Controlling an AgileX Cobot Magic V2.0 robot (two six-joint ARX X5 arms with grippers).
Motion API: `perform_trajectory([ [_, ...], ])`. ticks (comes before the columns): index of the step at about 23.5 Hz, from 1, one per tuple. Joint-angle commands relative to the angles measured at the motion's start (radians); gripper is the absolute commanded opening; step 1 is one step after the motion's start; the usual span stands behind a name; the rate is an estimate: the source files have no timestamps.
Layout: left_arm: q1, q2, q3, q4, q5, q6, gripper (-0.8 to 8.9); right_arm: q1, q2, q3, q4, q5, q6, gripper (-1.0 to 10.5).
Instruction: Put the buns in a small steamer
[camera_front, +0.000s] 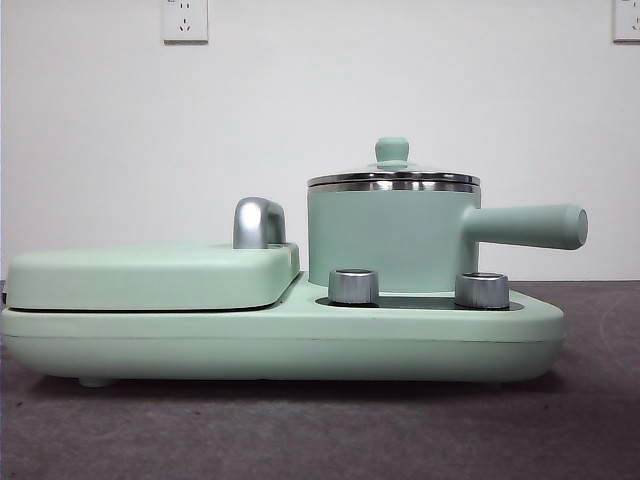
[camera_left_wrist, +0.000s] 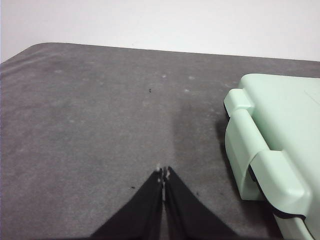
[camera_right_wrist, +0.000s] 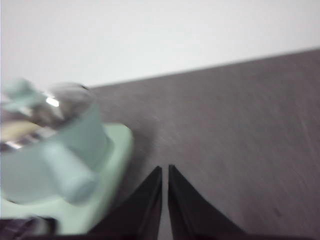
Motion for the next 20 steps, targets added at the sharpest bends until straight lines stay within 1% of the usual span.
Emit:
perform_trajectory([
  [1, 0.002, -0.002, -0.019, -0.006, -0.004, 0.014, 0.07, -0.007, -0.003, -0.04, 0.015, 0.065, -0.012, 0.2],
  [3, 0.002, -0.002, -0.019, -0.006, -0.004, 0.014, 0.07, -0.007, -0.003, -0.066, 0.016, 0.09, -0.023, 0.2],
  [4, 0.002, -0.002, -0.019, -0.006, -0.004, 0.014, 0.07, -0.007, -0.003, -0.073, 0.016, 0.09, -0.041, 0.2],
  [11, 0.002, -0.002, -0.019, -0.006, -0.004, 0.014, 0.07, -0.007, -0.003, -0.097, 0.031, 0.085, -0.243, 0.2],
  [14, 0.002, -0.002, -0.019, -0.006, -0.004, 0.014, 0.07, -0.007, -0.003, -0.098, 0.03, 0.085, -0.274, 0.2],
  [20, 0.002, -0.002, -0.019, -0.006, -0.004, 0.014, 0.07, -0.013, -0.003, -0.105, 0.048, 0.085, -0.277, 0.2],
])
